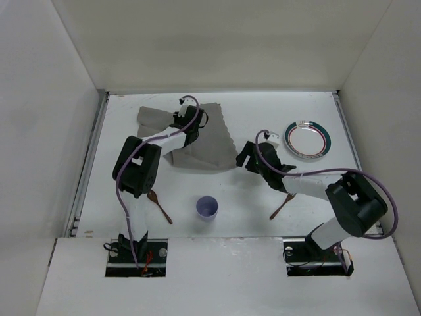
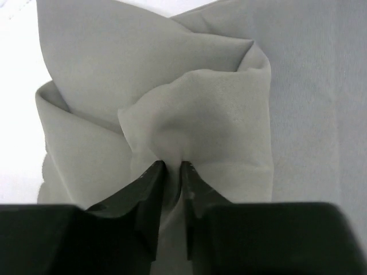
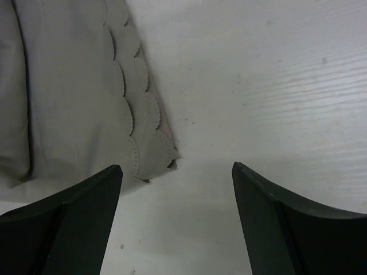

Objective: Set the dinner table for one person

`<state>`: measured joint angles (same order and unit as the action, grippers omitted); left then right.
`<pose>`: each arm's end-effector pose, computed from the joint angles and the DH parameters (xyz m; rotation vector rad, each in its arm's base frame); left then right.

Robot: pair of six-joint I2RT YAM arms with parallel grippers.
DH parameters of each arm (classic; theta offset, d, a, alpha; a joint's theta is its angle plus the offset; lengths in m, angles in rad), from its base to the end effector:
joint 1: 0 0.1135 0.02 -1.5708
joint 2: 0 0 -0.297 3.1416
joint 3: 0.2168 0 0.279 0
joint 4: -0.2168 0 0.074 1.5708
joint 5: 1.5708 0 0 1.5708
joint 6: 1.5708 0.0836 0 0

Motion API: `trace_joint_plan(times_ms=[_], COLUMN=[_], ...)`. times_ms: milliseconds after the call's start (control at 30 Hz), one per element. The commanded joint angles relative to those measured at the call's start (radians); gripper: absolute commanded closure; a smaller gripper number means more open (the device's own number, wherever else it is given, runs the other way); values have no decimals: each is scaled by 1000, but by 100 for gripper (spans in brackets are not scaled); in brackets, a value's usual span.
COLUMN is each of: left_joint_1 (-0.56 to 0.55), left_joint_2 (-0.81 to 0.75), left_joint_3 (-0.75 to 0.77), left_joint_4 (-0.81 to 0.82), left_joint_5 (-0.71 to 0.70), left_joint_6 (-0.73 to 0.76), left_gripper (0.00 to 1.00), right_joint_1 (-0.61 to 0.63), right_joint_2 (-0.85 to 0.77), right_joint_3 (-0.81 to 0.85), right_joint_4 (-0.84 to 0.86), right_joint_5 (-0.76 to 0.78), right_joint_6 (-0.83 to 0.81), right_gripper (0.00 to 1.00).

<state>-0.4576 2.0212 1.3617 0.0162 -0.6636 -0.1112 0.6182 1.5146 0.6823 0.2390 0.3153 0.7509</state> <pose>0.4832 -0.1806 0.1775 0.0054 2.0864 0.3914 0.3071 0.1866 0.1631 0.3253 2.1422 0.4601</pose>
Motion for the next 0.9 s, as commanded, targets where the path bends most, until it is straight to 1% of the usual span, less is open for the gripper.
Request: trace_joint_plan(times_ms=[0, 100, 200, 400, 500, 567, 633, 667, 700, 767, 833, 867], left_joint_1=[15, 27, 29, 18, 29, 41, 53, 61, 66, 73, 81, 81], left_joint_2=[-77, -221, -355, -486, -529, -555, -582, -596, -613, -650, -699, -713], left_joint_3=[1, -96, -209, -375, -435, -470, -507, -524, -541, -576, -614, -628], left_joint_4=[7, 19, 54, 68, 64, 60, 67, 61, 60, 70, 79, 86], left_joint_5=[-39, -79, -94, -119, -119, -123, -120, -113, -108, -93, -87, -80], left_joint_6=[-28, -123, -166, -287, -367, -403, -427, -441, -447, -449, -473, -481], left_gripper=[89, 92, 93, 93, 90, 82, 64, 52, 43, 32, 24, 22], right_joint_1=[34, 47, 59, 62, 62, 62, 62, 62, 62, 62, 62, 62], right_joint_2=[61, 119, 156, 219, 251, 259, 257, 254, 251, 248, 245, 246], right_joint_3=[69, 94, 109, 161, 189, 191, 188, 184, 180, 172, 168, 168], right_joint_4=[13, 13, 17, 10, 6, 13, 19, 19, 23, 34, 42, 43], right_joint_5=[-71, -91, -96, -65, -61, -48, -33, -24, -15, -16, -13, -12], right_joint_6=[79, 129, 183, 300, 355, 399, 424, 430, 435, 436, 433, 429], right_gripper=[17, 19, 20, 23, 31, 39, 41, 42, 43, 42, 41, 38])
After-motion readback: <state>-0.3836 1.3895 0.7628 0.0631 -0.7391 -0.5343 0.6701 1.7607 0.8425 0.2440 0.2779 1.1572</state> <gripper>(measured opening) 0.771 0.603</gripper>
